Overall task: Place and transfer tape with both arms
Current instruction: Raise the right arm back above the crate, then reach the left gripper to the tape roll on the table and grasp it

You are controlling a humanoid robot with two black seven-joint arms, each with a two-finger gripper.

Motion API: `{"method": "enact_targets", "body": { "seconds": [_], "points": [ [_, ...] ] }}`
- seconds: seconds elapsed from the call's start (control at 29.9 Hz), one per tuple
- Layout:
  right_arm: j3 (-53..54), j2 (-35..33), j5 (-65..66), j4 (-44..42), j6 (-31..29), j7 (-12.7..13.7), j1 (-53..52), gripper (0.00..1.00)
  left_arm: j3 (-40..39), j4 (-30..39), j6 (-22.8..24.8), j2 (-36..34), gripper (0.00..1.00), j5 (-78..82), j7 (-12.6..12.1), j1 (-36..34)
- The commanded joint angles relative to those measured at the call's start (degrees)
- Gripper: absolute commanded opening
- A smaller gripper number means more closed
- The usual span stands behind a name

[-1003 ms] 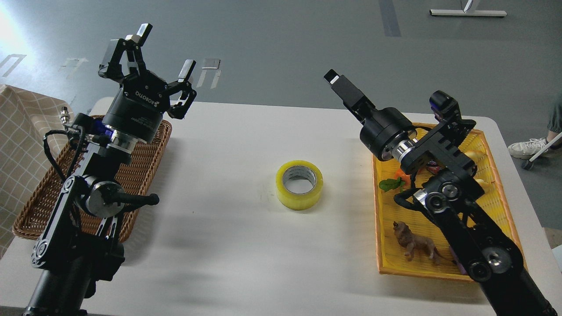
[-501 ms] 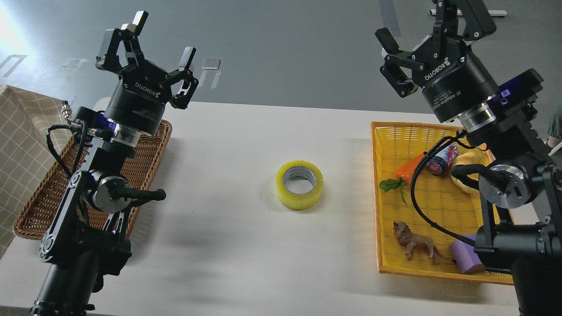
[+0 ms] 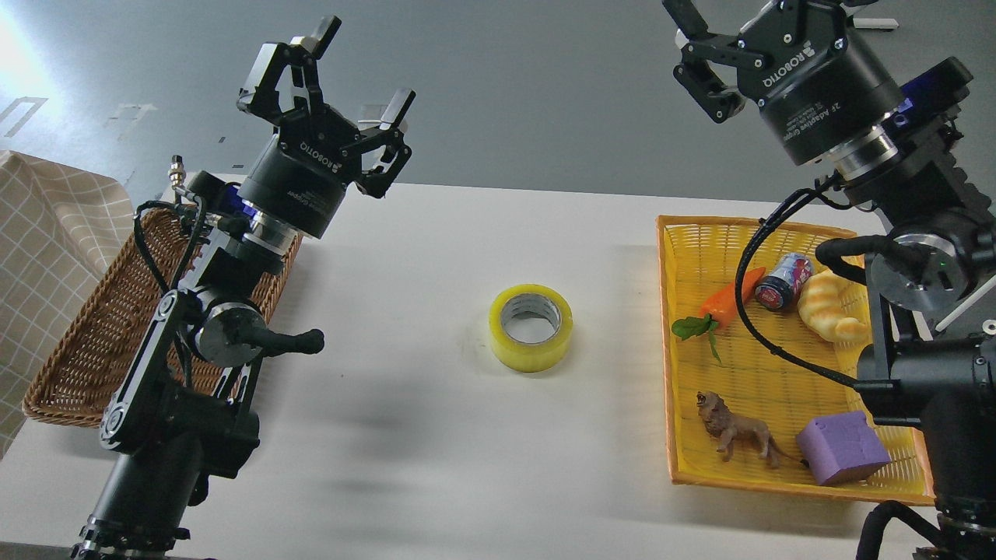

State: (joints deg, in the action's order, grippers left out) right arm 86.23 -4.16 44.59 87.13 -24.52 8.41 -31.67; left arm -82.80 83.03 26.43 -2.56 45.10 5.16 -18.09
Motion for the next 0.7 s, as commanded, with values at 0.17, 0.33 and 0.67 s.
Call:
{"method": "enact_targets", "body": {
  "seconds": [0.17,0.33,0.67],
  "points": [
    [-0.1,0.03,0.15,-0.12,2.72,-0.06,-0.15,1.0,1.23,0.82,-10.68,0.02,0.98,11.9,0.38,-3.08],
    [-0.19,-0.24,0.15,-0.12,2.99,-0.15,0.38,1.0,12.47,9.86,-11.48,-7.36,0.98,33.18,0.38,-3.88],
    [-0.19,-0.5,-0.11,-2.58,2.37,-0.23,-0.85,1.0,27.41,7.7,-11.57,-9.83,0.98,66.3,-8.84,-10.18]
  ]
}}
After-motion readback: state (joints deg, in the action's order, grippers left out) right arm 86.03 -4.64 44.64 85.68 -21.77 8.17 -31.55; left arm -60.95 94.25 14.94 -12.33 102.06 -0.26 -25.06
